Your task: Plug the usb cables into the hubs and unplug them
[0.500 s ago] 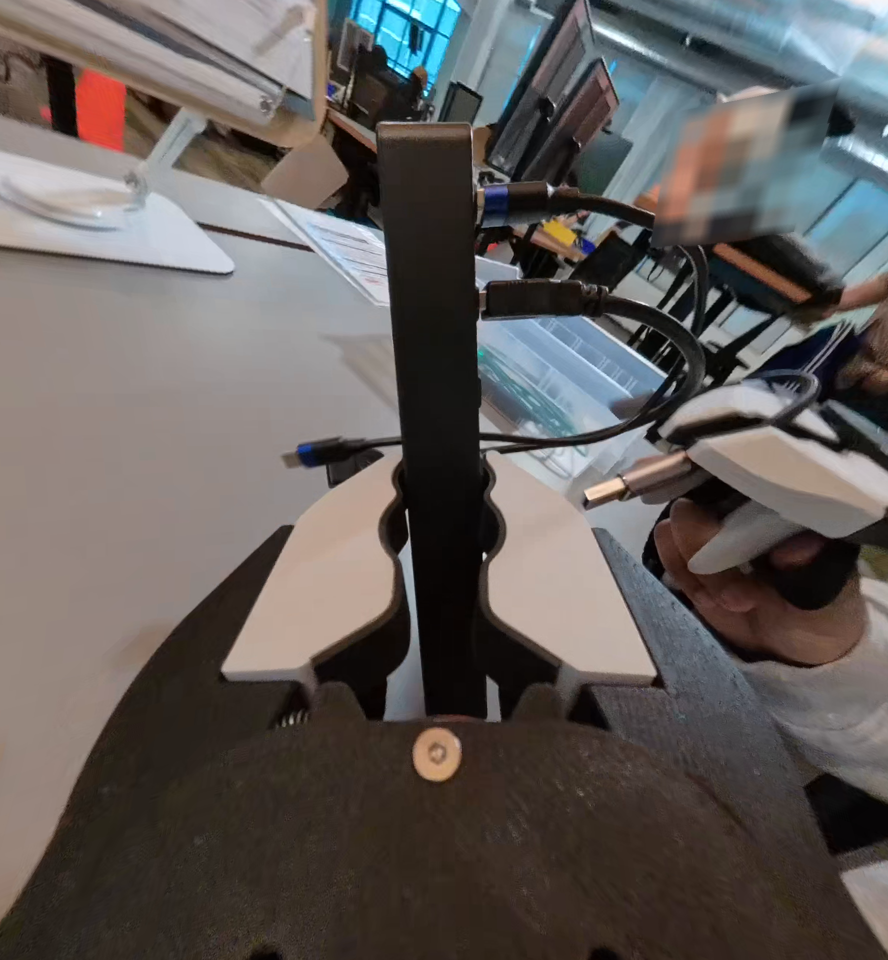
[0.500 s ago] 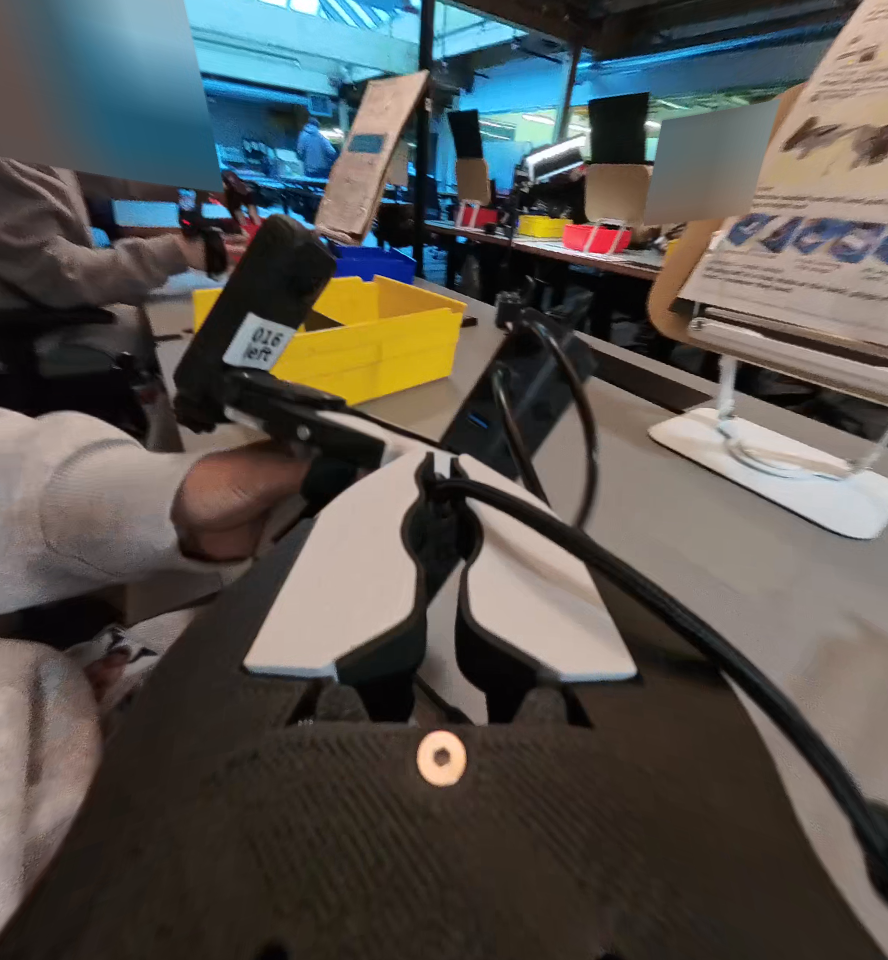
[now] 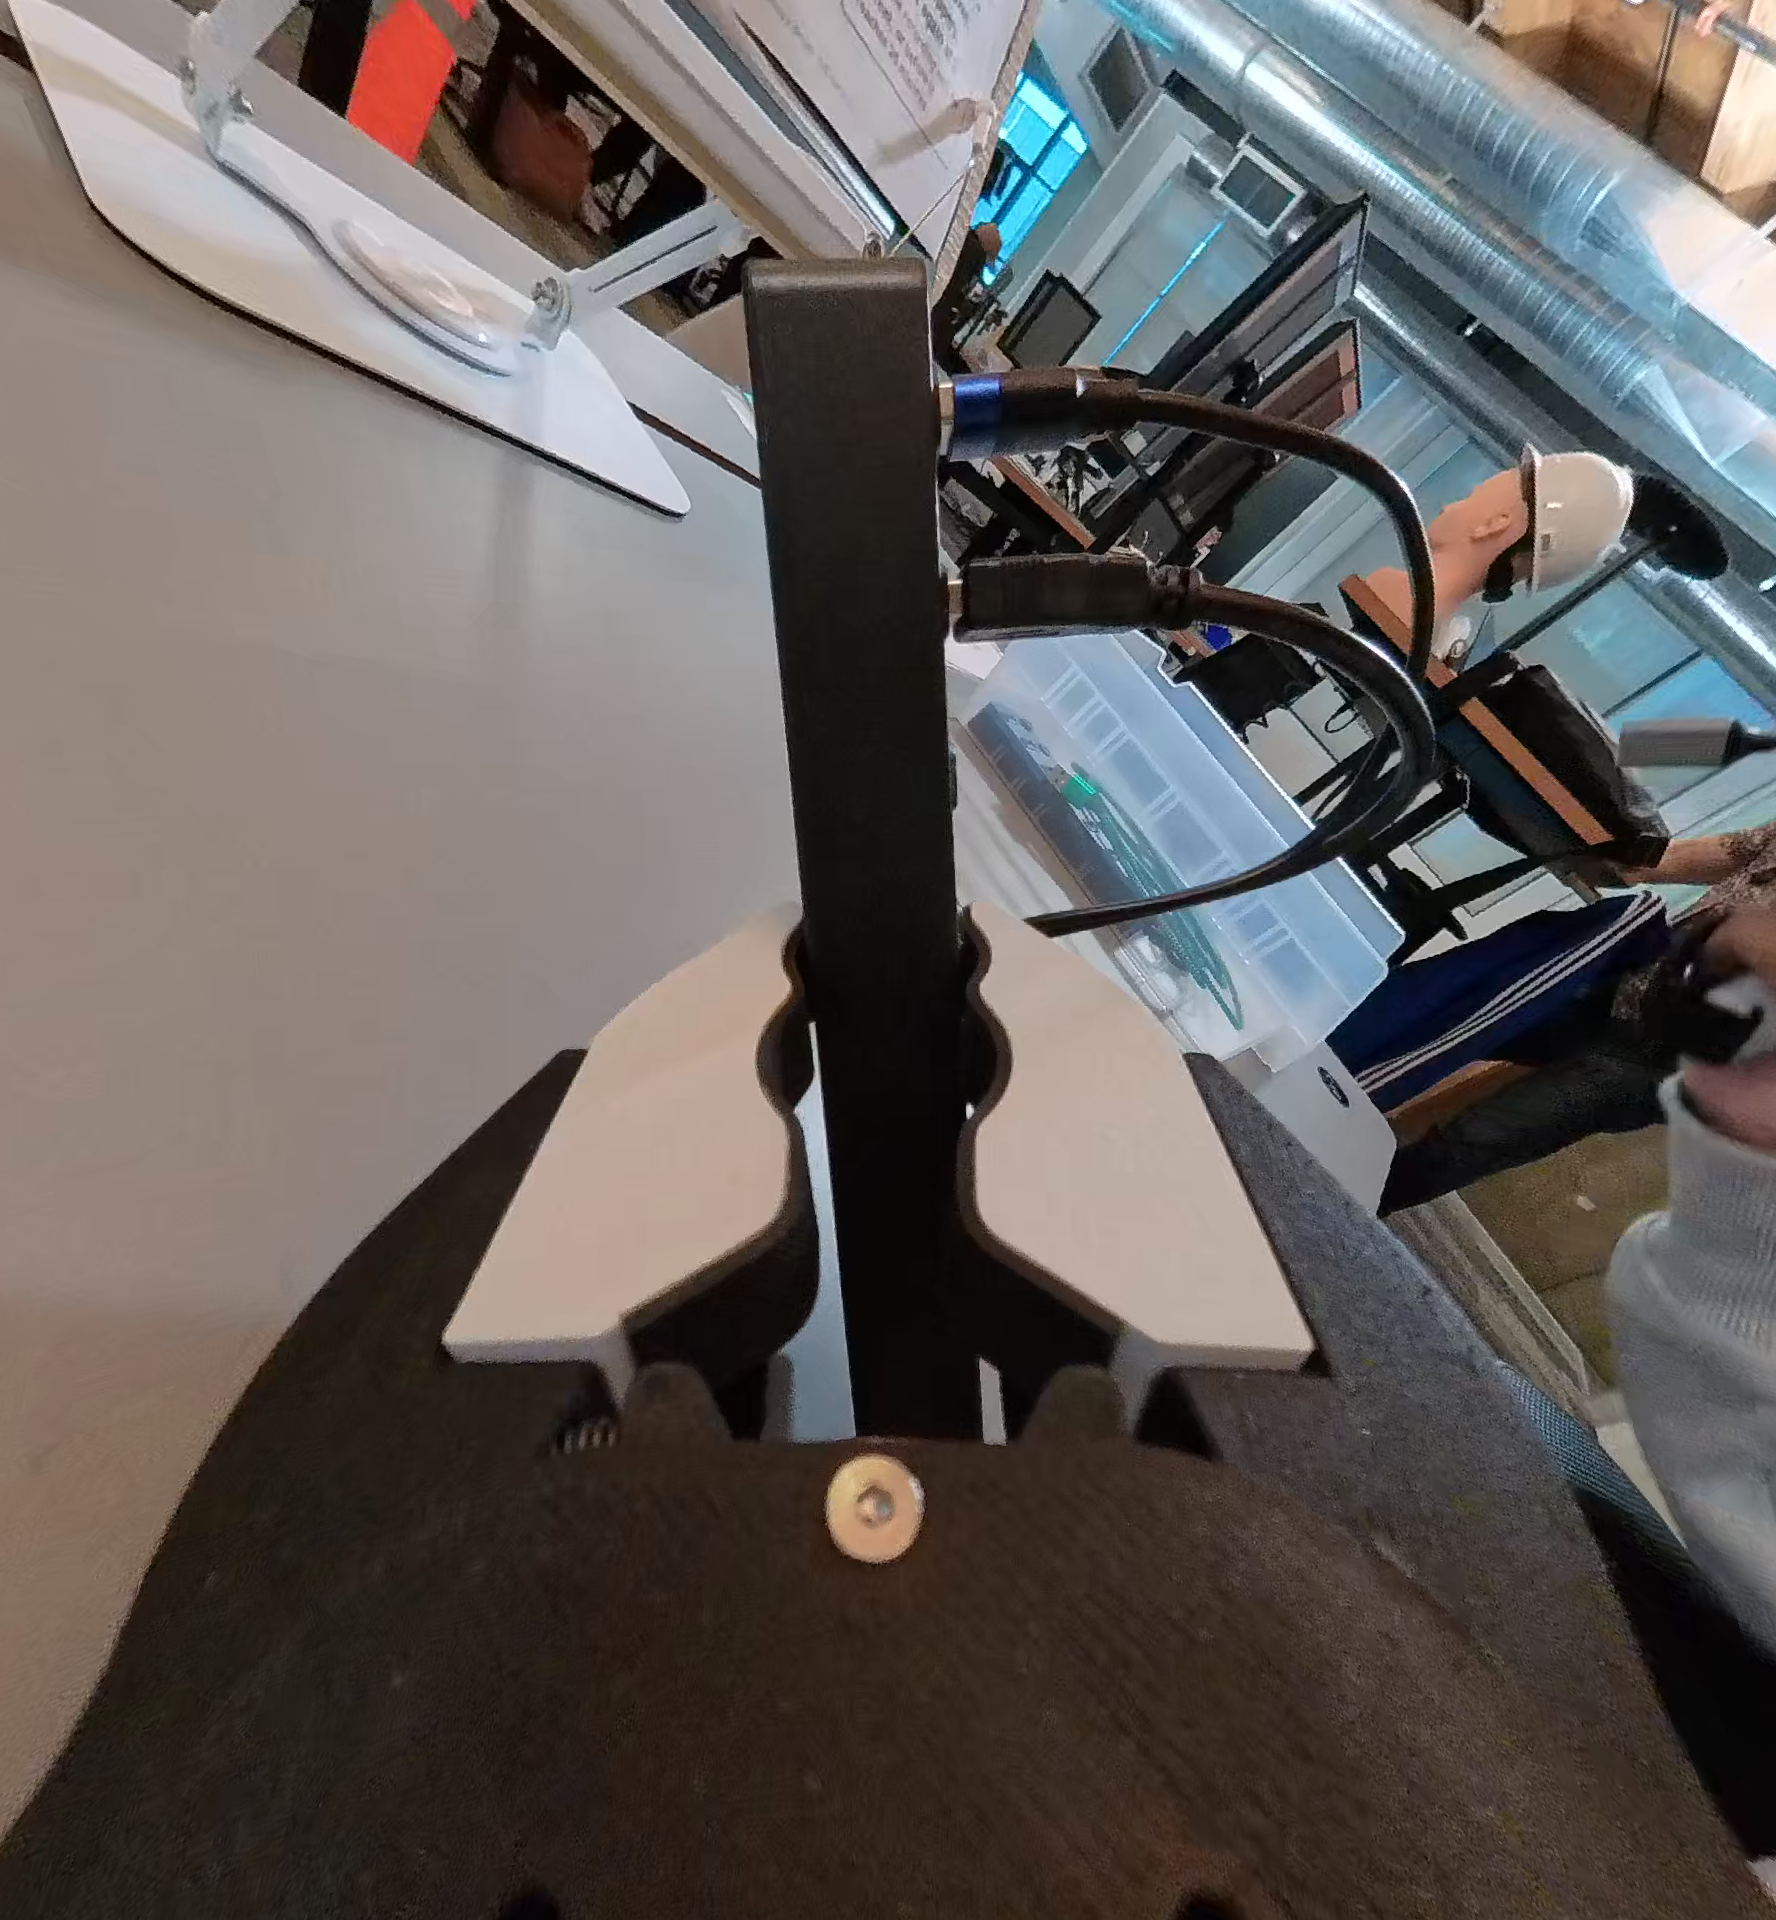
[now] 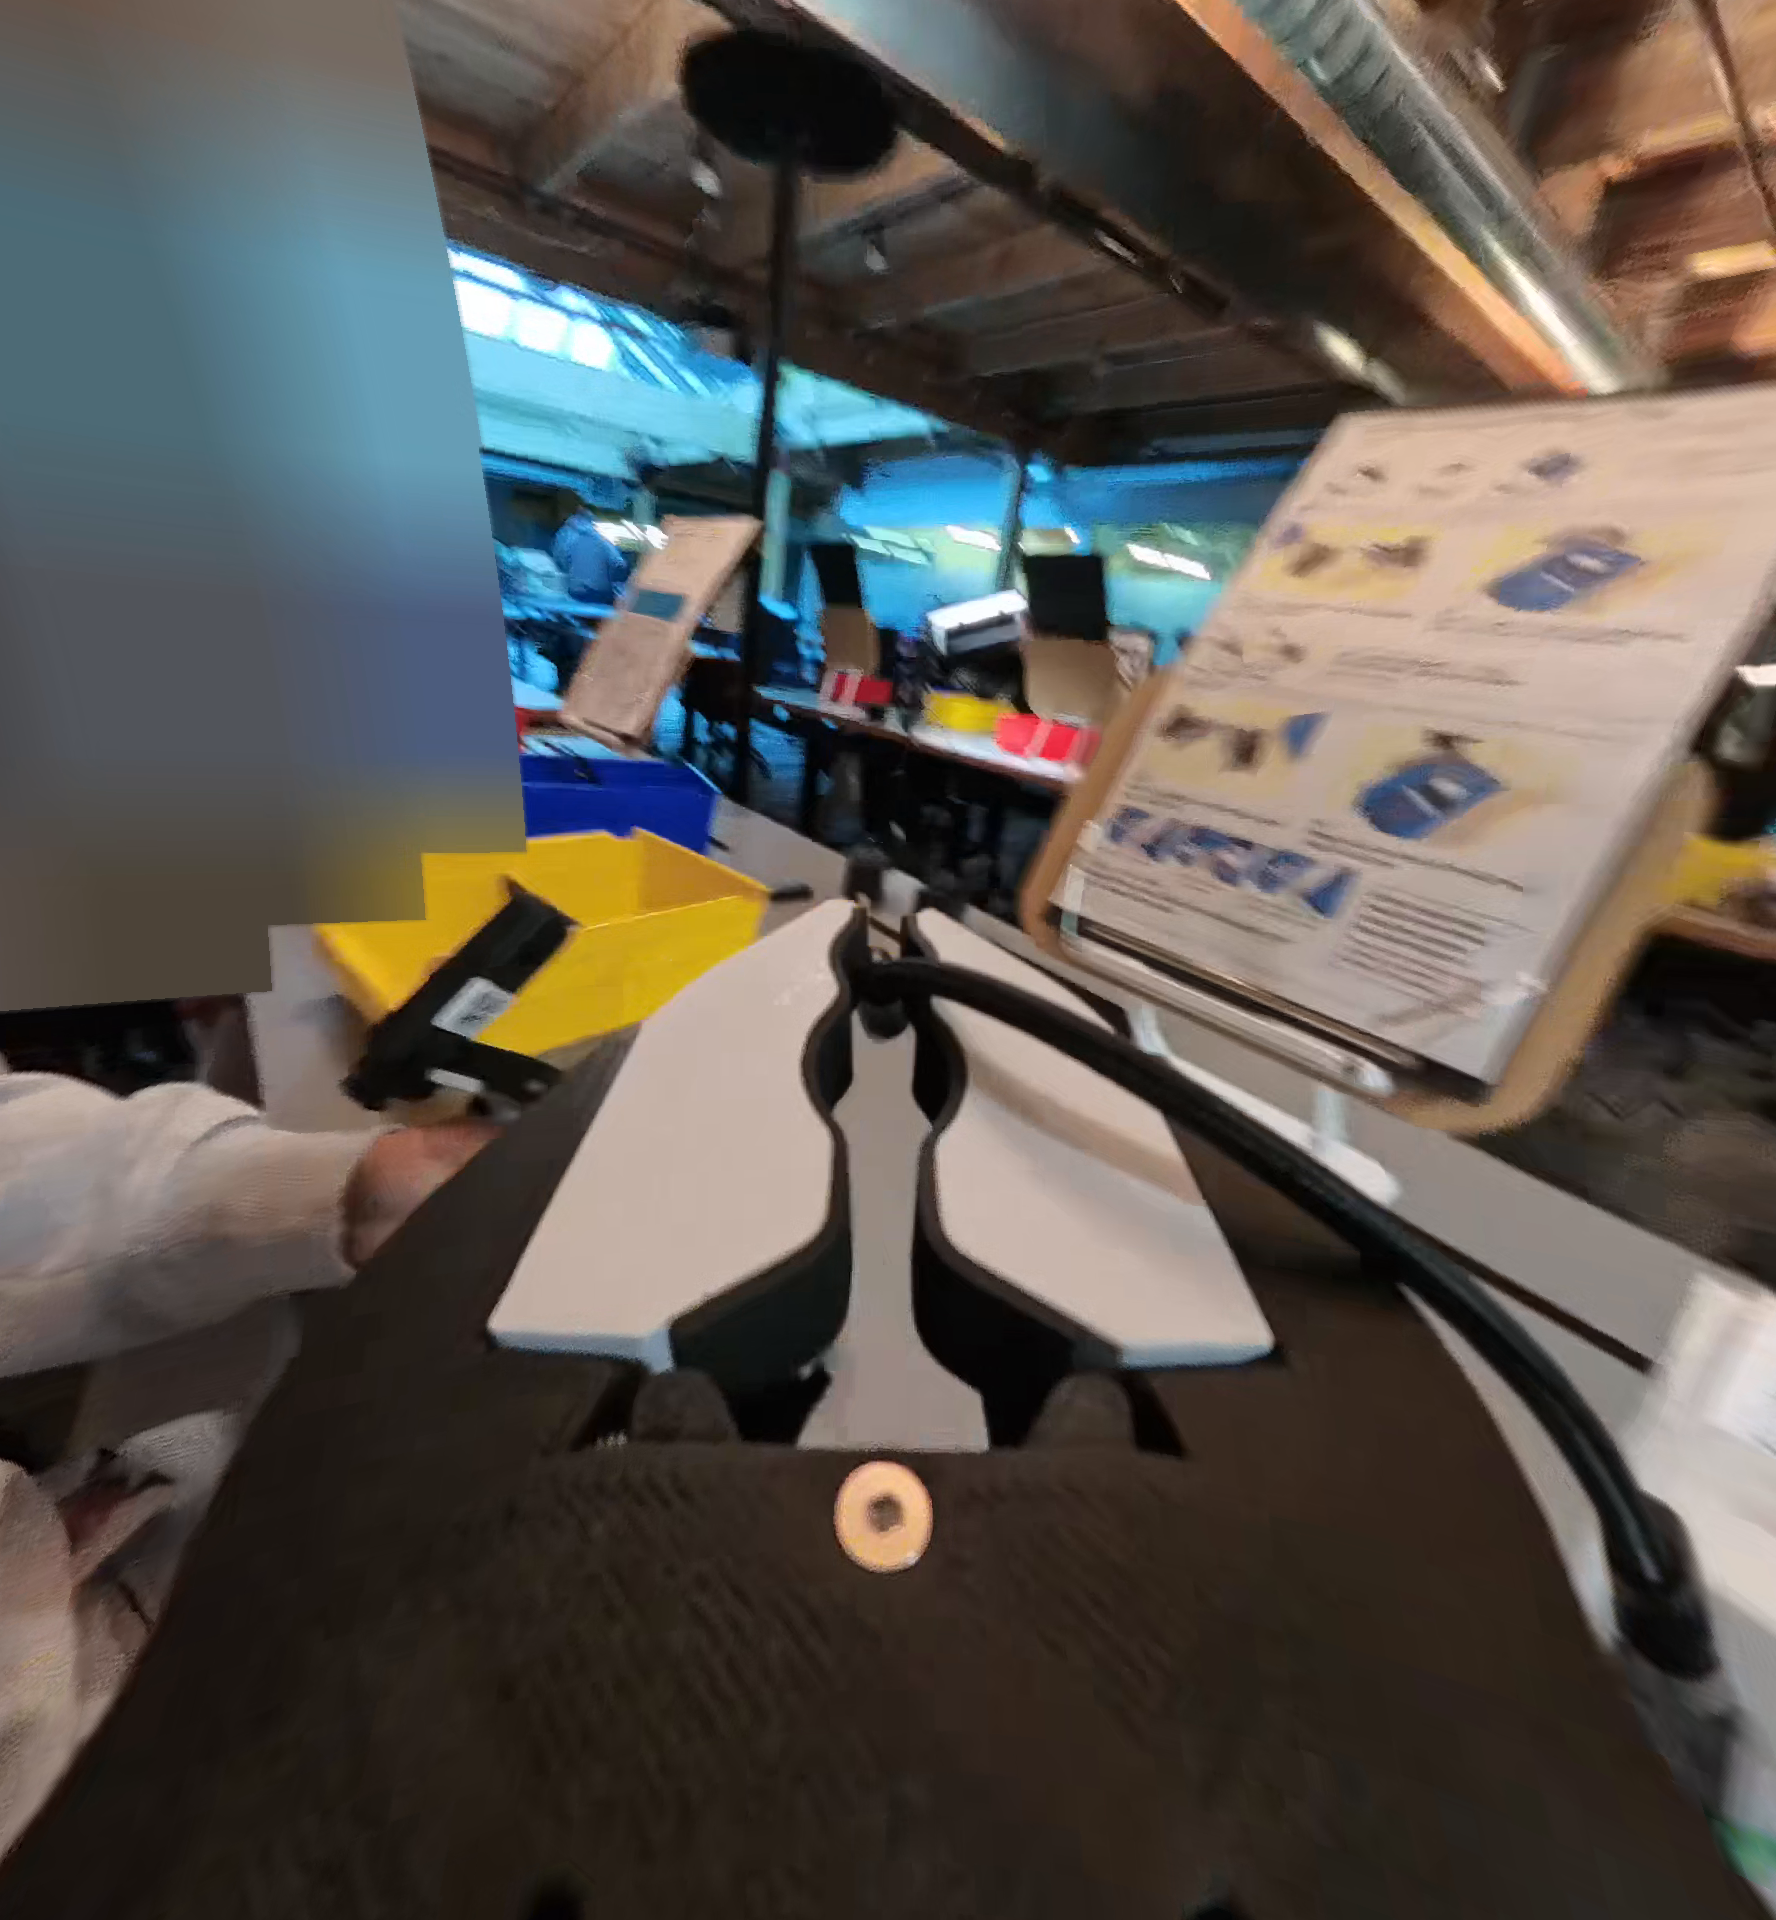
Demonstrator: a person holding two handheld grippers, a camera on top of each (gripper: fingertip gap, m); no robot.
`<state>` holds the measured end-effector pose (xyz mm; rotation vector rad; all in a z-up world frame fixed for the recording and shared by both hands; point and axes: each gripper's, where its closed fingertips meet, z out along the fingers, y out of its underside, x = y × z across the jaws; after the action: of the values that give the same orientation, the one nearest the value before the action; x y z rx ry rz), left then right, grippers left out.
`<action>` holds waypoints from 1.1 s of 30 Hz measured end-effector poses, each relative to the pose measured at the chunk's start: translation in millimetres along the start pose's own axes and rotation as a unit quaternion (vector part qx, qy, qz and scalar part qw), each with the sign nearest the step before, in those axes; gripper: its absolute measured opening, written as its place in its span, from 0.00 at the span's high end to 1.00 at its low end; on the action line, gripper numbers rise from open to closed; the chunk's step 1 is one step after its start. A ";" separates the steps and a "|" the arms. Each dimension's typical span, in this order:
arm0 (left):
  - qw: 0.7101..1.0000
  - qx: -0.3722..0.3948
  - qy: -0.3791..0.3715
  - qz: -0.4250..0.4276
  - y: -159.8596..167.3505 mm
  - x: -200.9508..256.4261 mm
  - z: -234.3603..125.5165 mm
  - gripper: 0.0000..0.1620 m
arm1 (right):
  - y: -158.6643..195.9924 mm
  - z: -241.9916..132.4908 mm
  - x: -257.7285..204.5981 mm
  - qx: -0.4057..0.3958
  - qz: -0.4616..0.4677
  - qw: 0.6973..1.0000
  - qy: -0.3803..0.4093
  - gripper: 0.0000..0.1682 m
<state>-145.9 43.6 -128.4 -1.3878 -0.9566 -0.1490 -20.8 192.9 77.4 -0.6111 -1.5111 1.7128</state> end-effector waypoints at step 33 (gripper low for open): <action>0.999 -0.013 0.030 -0.009 11.2 14.1 3.7 0.85 | 214.7 -61.4 306.0 -0.238 0.385 0.837 0.306 0.72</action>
<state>-131.9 55.6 -128.2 -1.3917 -0.9216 -0.2164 -205.1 469.6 -104.3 -2.0410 -1.2618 1.3914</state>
